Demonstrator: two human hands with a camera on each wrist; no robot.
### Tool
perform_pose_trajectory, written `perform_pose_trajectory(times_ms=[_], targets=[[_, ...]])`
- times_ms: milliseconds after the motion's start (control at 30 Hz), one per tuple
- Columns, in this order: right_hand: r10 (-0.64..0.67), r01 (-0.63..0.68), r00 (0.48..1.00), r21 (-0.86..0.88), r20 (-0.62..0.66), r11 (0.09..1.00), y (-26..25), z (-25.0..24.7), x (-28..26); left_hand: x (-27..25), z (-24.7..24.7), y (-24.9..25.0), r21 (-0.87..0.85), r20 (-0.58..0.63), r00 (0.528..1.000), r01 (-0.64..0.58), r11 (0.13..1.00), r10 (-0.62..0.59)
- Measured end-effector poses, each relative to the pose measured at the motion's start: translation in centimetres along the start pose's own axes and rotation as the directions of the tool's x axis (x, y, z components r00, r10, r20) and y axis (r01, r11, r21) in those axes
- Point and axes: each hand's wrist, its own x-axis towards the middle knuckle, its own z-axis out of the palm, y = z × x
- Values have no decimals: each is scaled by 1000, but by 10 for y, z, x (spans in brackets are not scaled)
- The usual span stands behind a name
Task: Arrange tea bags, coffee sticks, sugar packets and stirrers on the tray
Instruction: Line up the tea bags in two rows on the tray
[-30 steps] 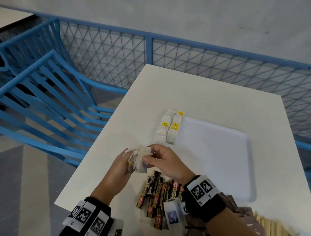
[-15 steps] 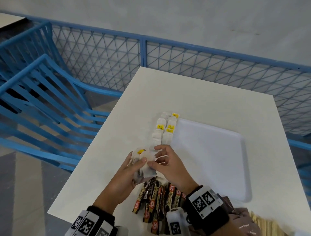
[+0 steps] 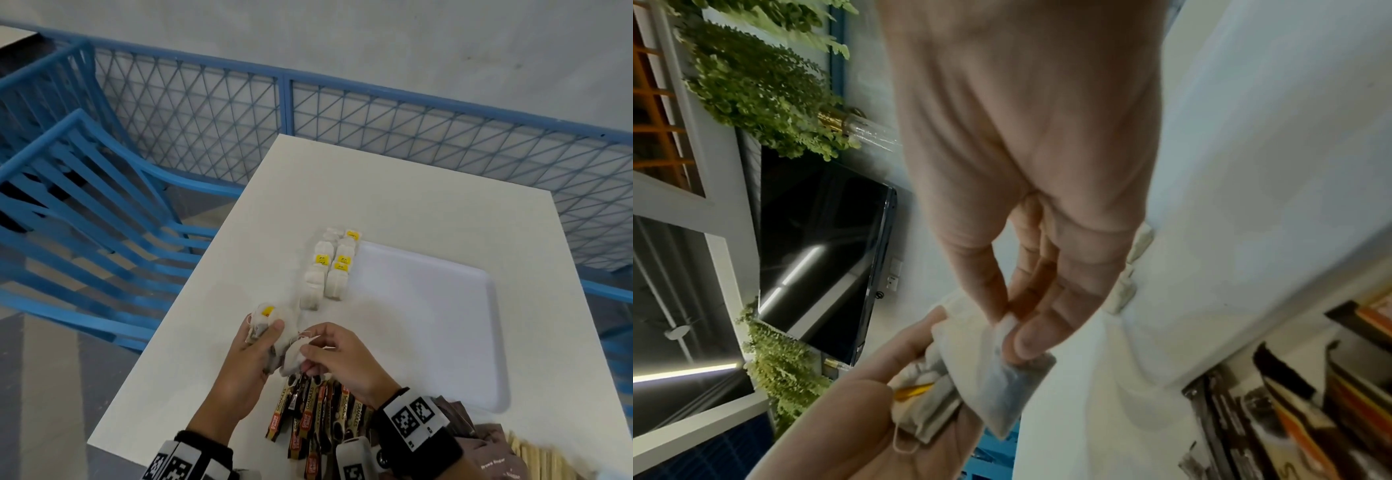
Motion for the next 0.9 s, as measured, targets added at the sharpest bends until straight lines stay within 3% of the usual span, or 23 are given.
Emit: perform_pose_trajectory(times_ms=[167, 367, 467, 600, 767, 900], targets=[[-67, 55, 996, -199, -59, 978, -4, -11, 1, 2, -11, 7, 13, -54, 999, 9, 1000, -8], [-135, 100, 982, -241, -133, 965, -9, -23, 7, -7, -23, 13, 314, 160, 979, 72, 947, -128], [-143, 121, 984, -191, -105, 974, -12, -23, 8, -8, -17, 10, 407, 158, 975, 81, 910, -157], [-123, 106, 989, -177, -84, 978, -7, -20, 9, -6, -12, 7, 404, 122, 984, 68, 912, -128], [-58, 64, 997, -157, 45, 986, 7, -22, 4, -6, -14, 7, 348, 75, 992, 68, 935, -101], [-75, 76, 997, -114, 8, 991, 10, -19, 5, -5, -17, 3, 331, 41, 994, 83, 940, -102]])
